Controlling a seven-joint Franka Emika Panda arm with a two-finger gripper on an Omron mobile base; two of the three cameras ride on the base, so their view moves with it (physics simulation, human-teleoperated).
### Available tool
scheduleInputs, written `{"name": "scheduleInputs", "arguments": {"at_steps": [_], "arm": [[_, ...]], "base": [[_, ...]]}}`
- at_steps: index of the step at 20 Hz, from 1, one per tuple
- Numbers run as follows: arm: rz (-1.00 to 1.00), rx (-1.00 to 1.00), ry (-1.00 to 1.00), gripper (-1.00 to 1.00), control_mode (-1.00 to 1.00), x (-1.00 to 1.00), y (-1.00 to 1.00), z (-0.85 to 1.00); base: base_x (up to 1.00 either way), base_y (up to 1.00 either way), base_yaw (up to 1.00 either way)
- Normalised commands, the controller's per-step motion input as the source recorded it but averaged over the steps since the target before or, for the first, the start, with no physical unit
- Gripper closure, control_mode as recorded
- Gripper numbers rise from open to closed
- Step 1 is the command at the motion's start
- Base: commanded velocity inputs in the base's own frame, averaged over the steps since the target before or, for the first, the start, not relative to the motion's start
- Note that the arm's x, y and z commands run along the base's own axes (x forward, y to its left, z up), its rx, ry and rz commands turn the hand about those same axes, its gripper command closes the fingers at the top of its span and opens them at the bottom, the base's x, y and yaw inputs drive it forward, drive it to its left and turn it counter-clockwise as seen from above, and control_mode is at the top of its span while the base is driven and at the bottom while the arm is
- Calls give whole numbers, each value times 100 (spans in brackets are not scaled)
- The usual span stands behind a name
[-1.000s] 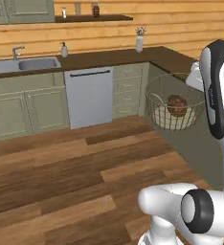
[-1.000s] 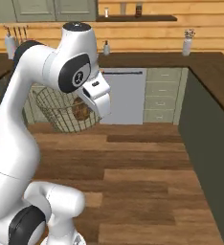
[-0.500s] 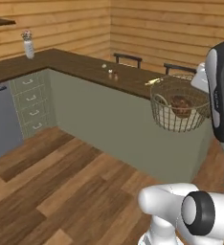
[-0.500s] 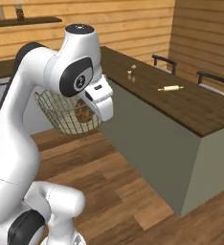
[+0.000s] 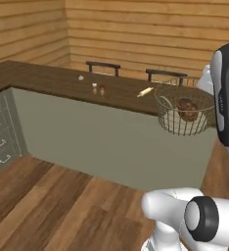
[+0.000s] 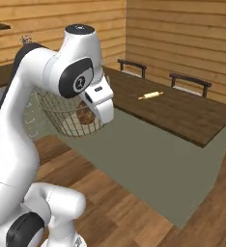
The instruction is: Open the cabinet, pick up the bread from the cabinet and place it in the basket. Then move the basket to the dining counter.
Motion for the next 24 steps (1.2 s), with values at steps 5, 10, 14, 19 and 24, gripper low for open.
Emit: {"name": "scheduleInputs", "arguments": {"at_steps": [5,10,14,19,24], "arm": [[0,0,0,100,100,0,0,0],[0,0,0,100,100,0,0,0],[0,0,0,100,100,0,0,0],[0,0,0,100,100,0,0,0],[0,0,0,100,100,0,0,0]], "base": [[100,50,-56],[99,72,-61],[95,77,-61],[73,71,-59],[70,13,2]]}}
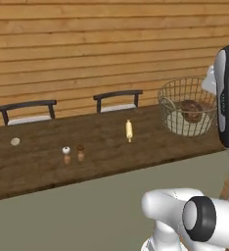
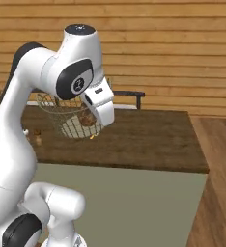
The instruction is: Open the cabinet, pick up the bread from the cabinet and place it in the basket. Then move the basket to the dining counter.
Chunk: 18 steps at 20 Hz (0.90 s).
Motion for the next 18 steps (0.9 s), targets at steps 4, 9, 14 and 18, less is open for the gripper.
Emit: {"name": "scheduleInputs", "arguments": {"at_steps": [4,9,14,18], "arm": [[0,0,0,100,100,0,0,0],[0,0,0,100,100,0,0,0],[1,0,0,100,-100,3,-2,-1],[1,0,0,100,-100,44,-11,-23]], "base": [[99,-25,41],[58,-56,60],[12,-22,24],[0,0,0]]}}
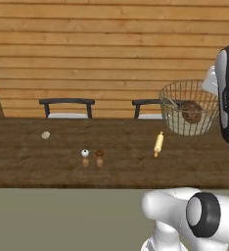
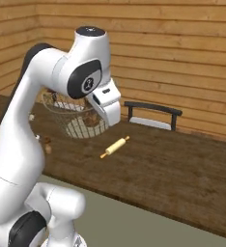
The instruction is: Open the cabinet, pick up the bread from the cabinet and place it in the basket. Then move the basket to the dining counter.
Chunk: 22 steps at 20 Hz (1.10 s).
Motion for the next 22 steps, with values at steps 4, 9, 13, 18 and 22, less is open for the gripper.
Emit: {"name": "scheduleInputs", "arguments": {"at_steps": [4,9,13,18,22], "arm": [[0,0,2,100,-100,64,-63,-60],[2,2,0,100,-100,94,-92,-93],[9,2,0,100,-100,100,-92,-100],[18,10,0,100,-100,77,-94,-98],[6,4,0,100,-100,66,-49,-75]], "base": [[0,0,0],[0,0,0],[0,0,0],[0,0,0],[0,0,0]]}}
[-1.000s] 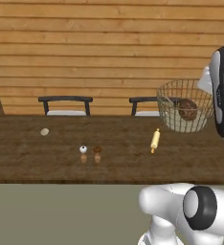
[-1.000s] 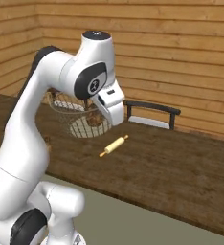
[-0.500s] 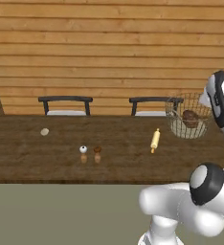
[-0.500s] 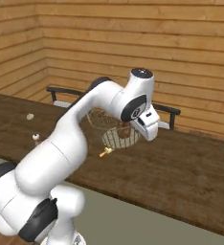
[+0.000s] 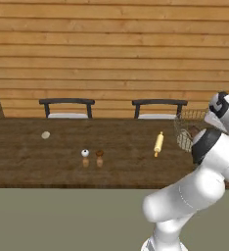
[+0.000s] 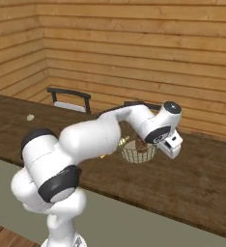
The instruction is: Open the cabinet, pick up the bread from the cabinet and place it in the basket. Then move the basket to the dining counter.
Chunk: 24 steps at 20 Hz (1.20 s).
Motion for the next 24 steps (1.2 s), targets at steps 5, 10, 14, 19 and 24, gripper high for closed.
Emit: {"name": "scheduleInputs", "arguments": {"at_steps": [5,10,14,19,24], "arm": [[0,1,5,100,-100,66,-25,-51],[0,0,2,100,-100,32,-13,-53],[0,0,0,100,-100,7,-12,-58],[0,0,3,100,-100,2,-6,-56],[-3,2,-4,-100,-100,-10,5,13]], "base": [[0,0,0],[0,0,0],[0,0,0],[0,0,0],[0,0,0]]}}
